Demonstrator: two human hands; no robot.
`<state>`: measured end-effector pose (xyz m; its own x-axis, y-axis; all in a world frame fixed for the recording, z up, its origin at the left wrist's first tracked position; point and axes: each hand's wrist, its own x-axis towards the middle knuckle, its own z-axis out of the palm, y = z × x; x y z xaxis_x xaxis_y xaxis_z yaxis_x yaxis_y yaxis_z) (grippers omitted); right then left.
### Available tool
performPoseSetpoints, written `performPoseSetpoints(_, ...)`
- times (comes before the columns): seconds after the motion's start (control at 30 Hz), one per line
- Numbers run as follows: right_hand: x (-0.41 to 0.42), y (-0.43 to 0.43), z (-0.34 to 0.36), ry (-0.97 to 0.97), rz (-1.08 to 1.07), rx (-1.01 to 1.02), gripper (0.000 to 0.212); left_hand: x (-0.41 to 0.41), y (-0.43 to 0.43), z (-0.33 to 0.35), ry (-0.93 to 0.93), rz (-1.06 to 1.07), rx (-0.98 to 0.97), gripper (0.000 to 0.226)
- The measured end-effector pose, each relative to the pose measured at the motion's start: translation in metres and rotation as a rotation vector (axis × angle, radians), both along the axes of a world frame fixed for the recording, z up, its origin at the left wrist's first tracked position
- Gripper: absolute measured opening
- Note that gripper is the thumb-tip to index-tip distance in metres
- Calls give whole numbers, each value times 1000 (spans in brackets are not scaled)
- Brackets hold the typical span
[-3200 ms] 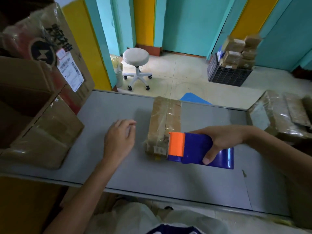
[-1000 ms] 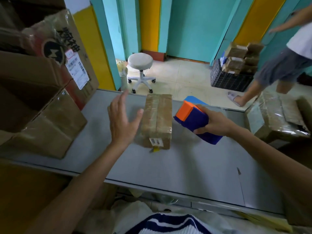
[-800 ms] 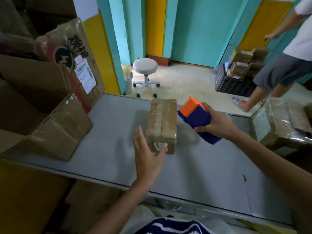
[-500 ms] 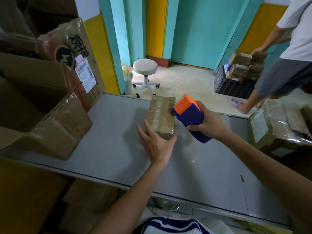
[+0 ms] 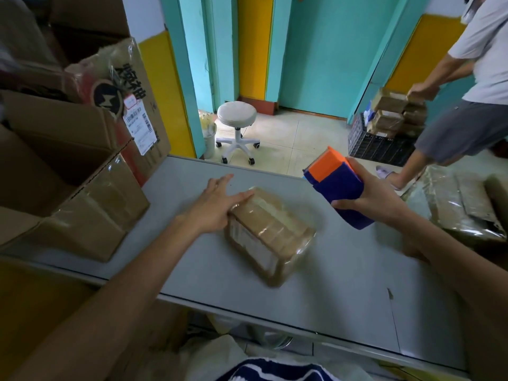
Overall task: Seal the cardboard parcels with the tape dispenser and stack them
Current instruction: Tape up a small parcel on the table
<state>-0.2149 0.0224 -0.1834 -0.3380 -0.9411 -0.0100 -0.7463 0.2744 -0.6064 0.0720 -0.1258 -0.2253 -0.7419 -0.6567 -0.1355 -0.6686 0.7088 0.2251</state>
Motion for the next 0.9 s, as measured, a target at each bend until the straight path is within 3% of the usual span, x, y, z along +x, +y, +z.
performPoseSetpoints(0.17,10,9,-7,-17,100,60,88,-19,47,-6,411,327,152,55)
performPoseSetpoints(0.27,7,13,-12,-24,163,92,88,-18,65,-8,374,470,276,86)
performPoseSetpoints(0.33,5,17,-12,-61,194,114,85,-12,74,-11,368,438,377,101)
performPoseSetpoints(0.43,6,24,-10,-126,206,122,86,-5,88,-19,269,252,474,105)
performPoseSetpoints(0.5,6,26,-8,-154,217,127,85,-7,93,-25,278,211,499,95)
performPoseSetpoints(0.63,10,29,1,-187,246,136,77,-22,90,-27,425,324,481,80)
performPoseSetpoints(0.77,6,33,16,-256,350,237,74,-40,69,-8,247,341,322,65)
performPoseSetpoints(0.83,7,31,23,-259,427,314,72,-41,62,10,374,323,182,69)
performPoseSetpoints(0.9,12,27,25,-275,469,345,72,-40,61,29,619,252,169,58)
